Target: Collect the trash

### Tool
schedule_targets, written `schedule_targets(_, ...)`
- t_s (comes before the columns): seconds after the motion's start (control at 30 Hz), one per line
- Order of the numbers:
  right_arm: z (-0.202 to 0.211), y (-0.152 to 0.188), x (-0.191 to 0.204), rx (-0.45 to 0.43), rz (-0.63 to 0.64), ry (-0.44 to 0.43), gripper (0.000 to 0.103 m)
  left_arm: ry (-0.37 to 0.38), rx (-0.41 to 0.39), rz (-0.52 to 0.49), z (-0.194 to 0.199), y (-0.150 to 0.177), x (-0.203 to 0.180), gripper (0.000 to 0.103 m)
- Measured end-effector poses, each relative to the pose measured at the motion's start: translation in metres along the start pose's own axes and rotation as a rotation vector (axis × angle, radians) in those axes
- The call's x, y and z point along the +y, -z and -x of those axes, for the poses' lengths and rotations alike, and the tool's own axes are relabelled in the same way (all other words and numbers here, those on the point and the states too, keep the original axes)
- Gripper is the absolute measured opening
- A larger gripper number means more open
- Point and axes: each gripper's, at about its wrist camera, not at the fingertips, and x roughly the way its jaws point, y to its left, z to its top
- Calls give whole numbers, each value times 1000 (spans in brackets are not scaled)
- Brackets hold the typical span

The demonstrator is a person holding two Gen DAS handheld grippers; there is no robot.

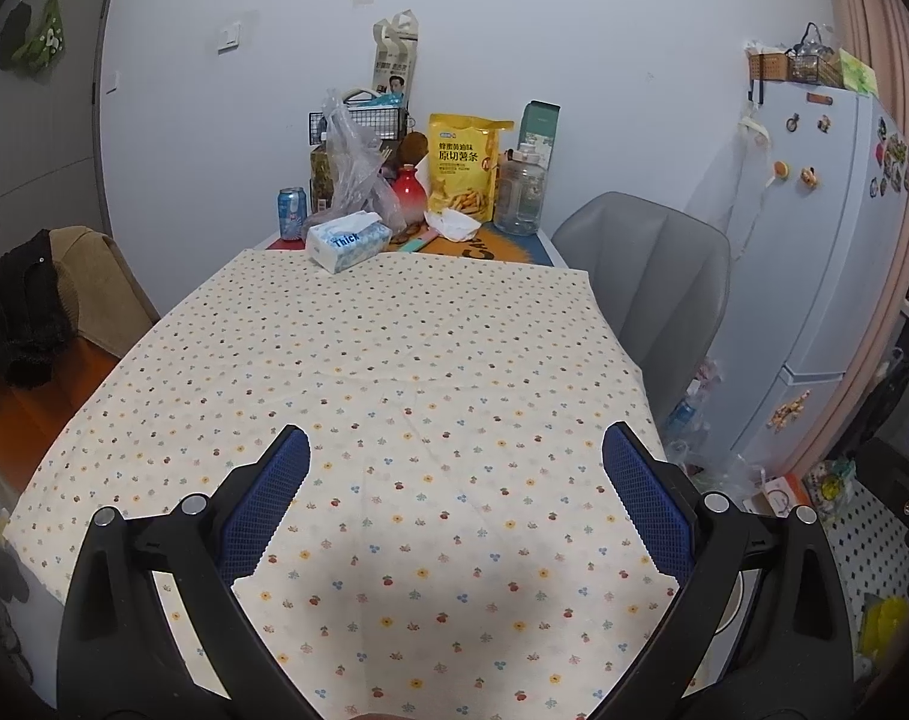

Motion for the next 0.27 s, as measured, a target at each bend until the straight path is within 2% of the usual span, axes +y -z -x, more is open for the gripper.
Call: schedule_targets(0.27,-4,3,-2,12,3,2,95,6,10,0,-3,2,-2,97)
